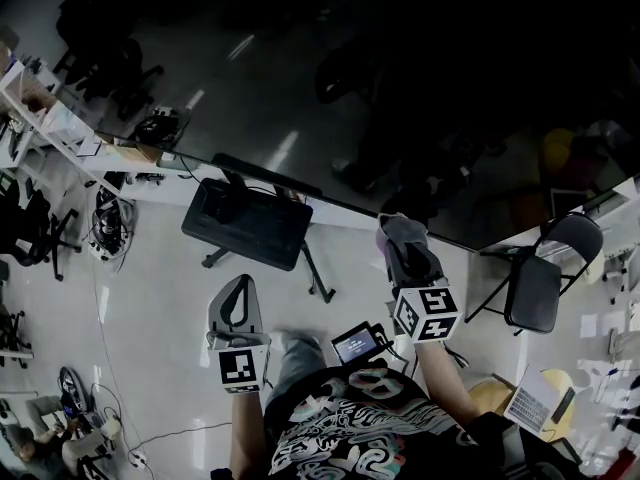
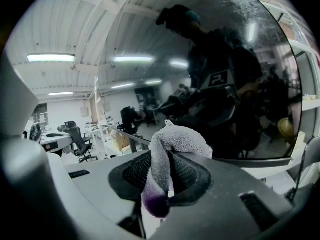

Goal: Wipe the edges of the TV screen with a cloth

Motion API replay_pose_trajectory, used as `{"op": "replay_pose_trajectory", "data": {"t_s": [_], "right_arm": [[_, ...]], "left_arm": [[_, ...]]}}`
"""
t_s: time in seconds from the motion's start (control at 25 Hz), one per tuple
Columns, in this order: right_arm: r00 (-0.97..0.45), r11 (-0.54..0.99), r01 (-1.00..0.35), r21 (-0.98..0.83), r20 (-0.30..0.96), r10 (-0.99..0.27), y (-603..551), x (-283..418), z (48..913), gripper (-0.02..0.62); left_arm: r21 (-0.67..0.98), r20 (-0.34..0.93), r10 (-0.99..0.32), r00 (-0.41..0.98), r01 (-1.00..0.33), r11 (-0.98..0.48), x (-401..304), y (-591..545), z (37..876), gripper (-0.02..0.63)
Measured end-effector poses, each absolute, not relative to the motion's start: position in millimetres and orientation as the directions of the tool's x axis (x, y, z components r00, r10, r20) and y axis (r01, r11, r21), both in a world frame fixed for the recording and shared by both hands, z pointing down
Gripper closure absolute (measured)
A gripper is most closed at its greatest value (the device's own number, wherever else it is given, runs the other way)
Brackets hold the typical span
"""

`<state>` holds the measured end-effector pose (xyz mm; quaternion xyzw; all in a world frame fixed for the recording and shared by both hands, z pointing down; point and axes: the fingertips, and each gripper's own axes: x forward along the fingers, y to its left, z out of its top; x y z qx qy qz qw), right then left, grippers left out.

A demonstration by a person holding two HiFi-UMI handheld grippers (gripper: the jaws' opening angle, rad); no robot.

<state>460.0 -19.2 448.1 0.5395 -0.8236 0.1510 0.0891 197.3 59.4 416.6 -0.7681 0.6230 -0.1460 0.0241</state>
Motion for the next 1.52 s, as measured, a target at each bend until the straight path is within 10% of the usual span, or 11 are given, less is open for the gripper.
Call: {"op": "replay_pose_trajectory", "data": {"t_s": [1.52], "right_arm": [[-0.413,0.372,-0.910,-0.182,0.317,-0.854,-48.6,374.8,446.3,0.486]], "left_arm": [[-0.203,0.198,-0.968,0.152,-0.960,-0.192,110.2,33.6,415.5,0.589]]}}
